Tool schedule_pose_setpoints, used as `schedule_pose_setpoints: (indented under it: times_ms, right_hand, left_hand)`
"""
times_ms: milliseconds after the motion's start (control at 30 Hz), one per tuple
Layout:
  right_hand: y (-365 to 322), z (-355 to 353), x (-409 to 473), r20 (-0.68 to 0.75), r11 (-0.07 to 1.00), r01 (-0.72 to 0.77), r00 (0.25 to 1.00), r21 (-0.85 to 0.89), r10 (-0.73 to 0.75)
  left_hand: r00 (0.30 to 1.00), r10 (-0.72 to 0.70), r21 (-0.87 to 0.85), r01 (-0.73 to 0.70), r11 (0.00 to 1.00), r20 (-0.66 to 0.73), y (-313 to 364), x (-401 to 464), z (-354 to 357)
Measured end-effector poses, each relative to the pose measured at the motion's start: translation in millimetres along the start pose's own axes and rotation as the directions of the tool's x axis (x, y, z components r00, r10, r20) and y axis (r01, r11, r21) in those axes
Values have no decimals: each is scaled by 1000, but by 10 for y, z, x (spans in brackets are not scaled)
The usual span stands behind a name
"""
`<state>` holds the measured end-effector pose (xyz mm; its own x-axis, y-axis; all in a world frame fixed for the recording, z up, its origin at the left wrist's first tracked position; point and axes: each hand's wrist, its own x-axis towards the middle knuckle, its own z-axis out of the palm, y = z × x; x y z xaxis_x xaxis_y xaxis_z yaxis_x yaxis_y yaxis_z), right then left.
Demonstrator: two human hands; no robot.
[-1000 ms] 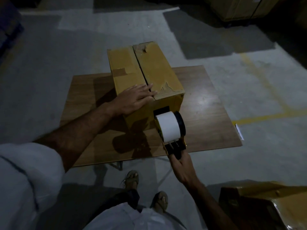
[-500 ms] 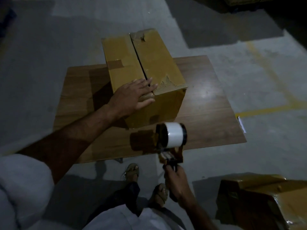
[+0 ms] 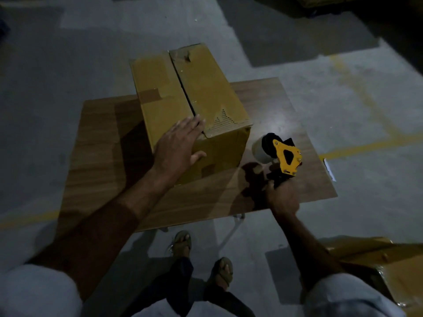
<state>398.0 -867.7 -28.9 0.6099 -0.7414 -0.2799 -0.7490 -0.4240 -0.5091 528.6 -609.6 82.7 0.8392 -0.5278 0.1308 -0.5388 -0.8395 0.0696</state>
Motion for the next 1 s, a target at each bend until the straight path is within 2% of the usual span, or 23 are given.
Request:
schedule_pose_setpoints:
  times_ms: [167, 233, 267, 300, 333, 367, 400, 433, 500, 533, 567, 633, 767, 900, 1000]
  right_hand:
    - [-91, 174, 220, 58, 995, -63, 996, -83, 68]
    - [-219, 160, 173, -39, 975, -168, 986, -142, 164]
    - [-326, 124, 103, -125, 978, -158, 982, -139, 140]
    - [-452, 79, 19, -220, 994, -39, 975, -105, 15]
    - [-602, 43, -67, -320, 984, 169, 931, -51, -176]
    - [-745, -15, -136, -414, 915, 403, 834, 6, -365]
    - [-907, -57, -195, -460, 789, 613, 710, 34, -532]
    - [-1087, -64, -260, -447, 640, 768, 582, 25, -680]
    - [-1404, -6, -343, -312, 380, 923, 344, -63, -886]
    - [-1533, 47, -366, -236, 292, 950, 259, -113, -936]
    - [-1632, 101, -390, -178, 239, 959, 212, -151, -961]
    - [-1719, 198, -388, -154, 194, 958, 163, -209, -974]
    - [-1666, 357, -273, -265, 180, 938, 100, -295, -959]
    - [-1579, 561, -275, -356, 251, 924, 139, -289, -924]
    - [-1555, 593, -338, -331, 284, 912, 181, -296, -926]
  left_hand:
    - [1000, -11, 3, 11, 1000, -26, 19, -21, 46]
    - [999, 26, -4, -26, 1000, -31, -63, -48, 48]
    - [999, 42, -20, -43, 999, -32, -133, -64, 30]
    - [998, 55, -44, -56, 997, -30, -227, -84, 0]
    - [998, 65, -76, -67, 995, -27, -349, -117, -45]
    - [996, 87, -116, -89, 989, -25, -449, -133, -87]
    - [993, 112, -165, -114, 980, -23, -558, -156, -130]
    - [991, 134, -219, -136, 966, -27, -661, -185, -168]
    - [987, 152, -296, -160, 942, -50, -787, -232, -208]
    - [986, 154, -298, -168, 940, -67, -816, -255, -211]
    - [983, 156, -279, -177, 944, -95, -829, -284, -200]
    - [973, 141, -231, -181, 956, -181, -808, -340, -138]
    - [940, 89, -137, -141, 980, -329, -748, -423, 41]
    - [918, 113, -39, -138, 990, -381, -768, -418, 186]
    - [943, 96, 13, -96, 995, -318, -756, -430, 231]
